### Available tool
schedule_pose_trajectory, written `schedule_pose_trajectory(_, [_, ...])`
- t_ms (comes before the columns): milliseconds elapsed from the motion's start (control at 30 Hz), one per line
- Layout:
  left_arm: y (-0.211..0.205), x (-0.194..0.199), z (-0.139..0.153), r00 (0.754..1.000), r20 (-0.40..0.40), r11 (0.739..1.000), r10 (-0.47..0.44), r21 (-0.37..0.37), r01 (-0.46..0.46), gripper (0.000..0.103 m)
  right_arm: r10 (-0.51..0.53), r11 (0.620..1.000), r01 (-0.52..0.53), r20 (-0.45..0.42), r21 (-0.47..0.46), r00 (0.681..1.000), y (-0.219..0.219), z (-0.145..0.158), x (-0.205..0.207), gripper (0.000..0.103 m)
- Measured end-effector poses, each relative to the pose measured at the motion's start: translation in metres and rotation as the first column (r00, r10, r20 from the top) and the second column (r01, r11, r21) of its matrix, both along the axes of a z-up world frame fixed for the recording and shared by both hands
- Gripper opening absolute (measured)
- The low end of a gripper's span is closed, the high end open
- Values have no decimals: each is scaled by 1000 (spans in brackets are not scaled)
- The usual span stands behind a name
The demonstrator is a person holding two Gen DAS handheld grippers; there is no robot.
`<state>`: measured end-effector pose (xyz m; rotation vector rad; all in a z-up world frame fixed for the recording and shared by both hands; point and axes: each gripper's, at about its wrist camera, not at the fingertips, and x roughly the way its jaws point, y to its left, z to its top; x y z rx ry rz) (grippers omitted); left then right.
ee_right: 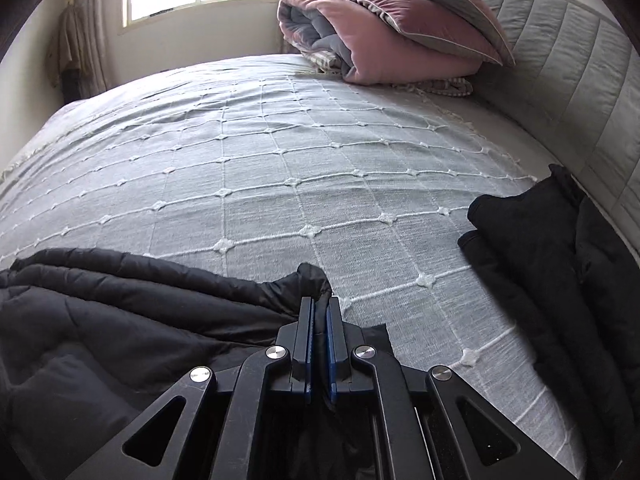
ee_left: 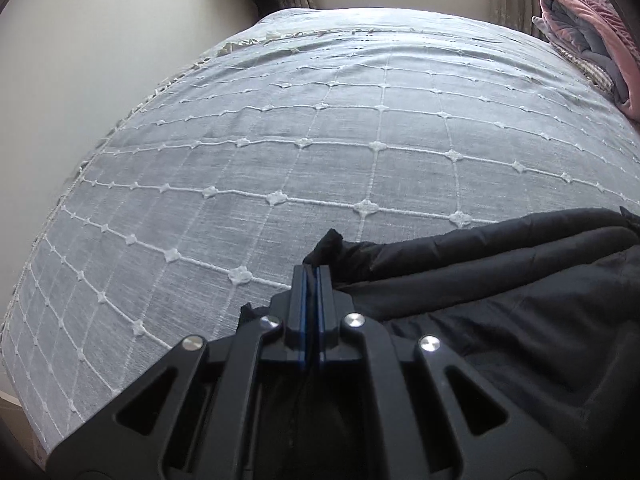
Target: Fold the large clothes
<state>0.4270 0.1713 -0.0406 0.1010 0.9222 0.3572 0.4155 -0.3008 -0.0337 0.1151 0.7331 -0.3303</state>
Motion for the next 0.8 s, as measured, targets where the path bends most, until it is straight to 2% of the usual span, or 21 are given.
schedule_pose_trajectory(100, [-1,3,-2,1000,-4,1000,3,5,-3,7,-2,999,1,-28,-37,1000,5,-8,10,7])
schedule_pose_trajectory(200, [7,0,-6,1000,0,998,22,-56,-22,15,-22,1000,21,-52,-23,998,5,-22,10,14])
schedule_pose_trajectory(267, [17,-5,-7,999,7,991,43,-131,-41,29,-42,999,43,-50,8,998,-3,-24,7,26])
schedule_pose_trajectory(300, [27,-7,-4,999,9,980,53,-190,-51,31,-59,998,60,-46,25,997,-7,-25,4,35])
schedule_pose_trajectory(400, [54,-22,20,997,20,927,79,-370,-66,31,-63,992,66,-31,107,998,-21,-10,-15,42])
schedule_pose_trajectory(433, [58,-29,30,994,39,919,98,-386,-76,32,-84,990,83,3,118,996,-24,6,-31,46])
schedule_pose_trajectory(467, [61,-43,49,989,74,924,126,-371,-90,35,-93,988,87,48,127,994,-25,18,-42,50])
schedule_pose_trajectory(500, [57,-56,65,987,96,939,127,-332,-89,39,-101,987,84,119,138,988,-26,38,-63,68])
schedule_pose_trajectory(533, [50,-67,78,987,114,951,114,-299,-76,49,-108,987,78,211,143,971,-24,62,-93,85])
schedule_pose_trajectory(567, [39,-83,92,986,140,964,86,-261,-47,62,-109,987,73,270,141,957,-19,75,-115,88])
schedule_pose_trajectory(600, [25,-99,102,985,162,973,54,-229,-16,67,-106,988,65,301,142,948,-14,82,-133,88])
schedule_pose_trajectory(633, [10,-114,108,986,168,980,18,-199,16,71,-98,987,56,296,148,950,-9,83,-142,88])
schedule_pose_trajectory(700, [-16,-134,112,987,155,983,-40,-174,67,72,-35,983,-4,215,181,976,7,71,-151,88])
schedule_pose_trajectory(800, [-58,-161,103,985,132,969,-112,-206,138,72,88,974,-111,122,199,989,42,43,-155,88])
